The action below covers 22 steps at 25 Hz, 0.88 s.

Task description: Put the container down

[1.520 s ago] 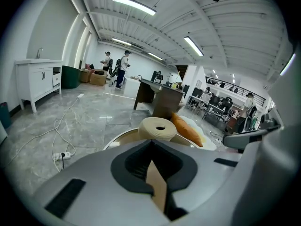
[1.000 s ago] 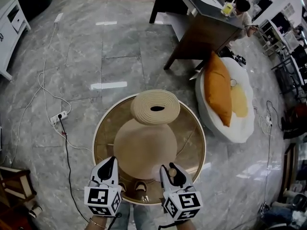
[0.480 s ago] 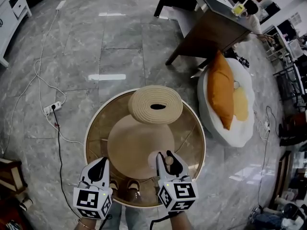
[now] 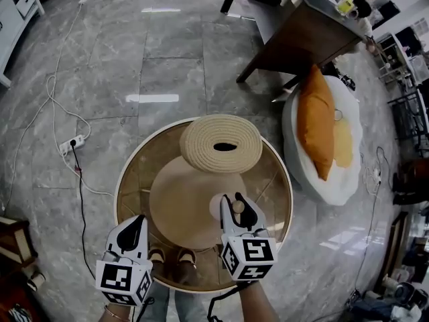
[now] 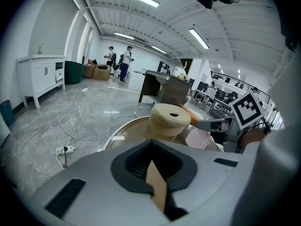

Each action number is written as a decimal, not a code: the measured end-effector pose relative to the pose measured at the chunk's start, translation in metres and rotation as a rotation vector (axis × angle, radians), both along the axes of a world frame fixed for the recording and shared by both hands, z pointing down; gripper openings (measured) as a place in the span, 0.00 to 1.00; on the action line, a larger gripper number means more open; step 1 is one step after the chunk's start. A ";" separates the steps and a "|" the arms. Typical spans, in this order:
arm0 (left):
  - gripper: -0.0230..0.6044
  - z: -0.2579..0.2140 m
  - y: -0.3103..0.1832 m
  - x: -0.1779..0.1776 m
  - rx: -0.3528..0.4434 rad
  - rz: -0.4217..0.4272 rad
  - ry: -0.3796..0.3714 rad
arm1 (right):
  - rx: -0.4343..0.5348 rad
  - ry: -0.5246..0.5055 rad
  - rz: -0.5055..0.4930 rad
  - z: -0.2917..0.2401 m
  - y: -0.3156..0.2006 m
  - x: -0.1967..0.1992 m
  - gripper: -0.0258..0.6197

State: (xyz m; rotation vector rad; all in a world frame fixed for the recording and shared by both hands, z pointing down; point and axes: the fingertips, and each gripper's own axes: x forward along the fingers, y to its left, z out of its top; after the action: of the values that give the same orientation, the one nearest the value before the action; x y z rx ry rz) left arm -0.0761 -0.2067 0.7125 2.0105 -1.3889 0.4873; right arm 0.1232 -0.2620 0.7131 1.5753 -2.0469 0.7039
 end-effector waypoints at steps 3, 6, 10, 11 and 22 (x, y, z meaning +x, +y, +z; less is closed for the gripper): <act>0.03 0.002 -0.005 -0.001 -0.001 -0.011 -0.001 | -0.004 0.006 -0.012 0.007 -0.007 0.000 0.23; 0.03 0.004 -0.008 0.000 -0.002 -0.019 0.000 | -0.008 0.009 -0.018 0.014 -0.013 0.001 0.23; 0.03 0.008 -0.011 0.002 -0.005 -0.028 0.004 | -0.013 0.019 -0.023 0.025 -0.021 0.005 0.23; 0.03 0.009 -0.012 0.003 -0.006 -0.030 0.006 | -0.014 0.022 -0.022 0.027 -0.022 0.006 0.23; 0.03 0.016 -0.014 0.003 -0.018 -0.032 0.005 | -0.024 0.030 -0.023 0.041 -0.034 0.005 0.23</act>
State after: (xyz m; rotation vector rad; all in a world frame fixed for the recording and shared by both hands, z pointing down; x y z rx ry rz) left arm -0.0728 -0.2207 0.7288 1.9712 -1.4072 0.4787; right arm 0.1286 -0.2958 0.7544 1.5370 -2.0243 0.6901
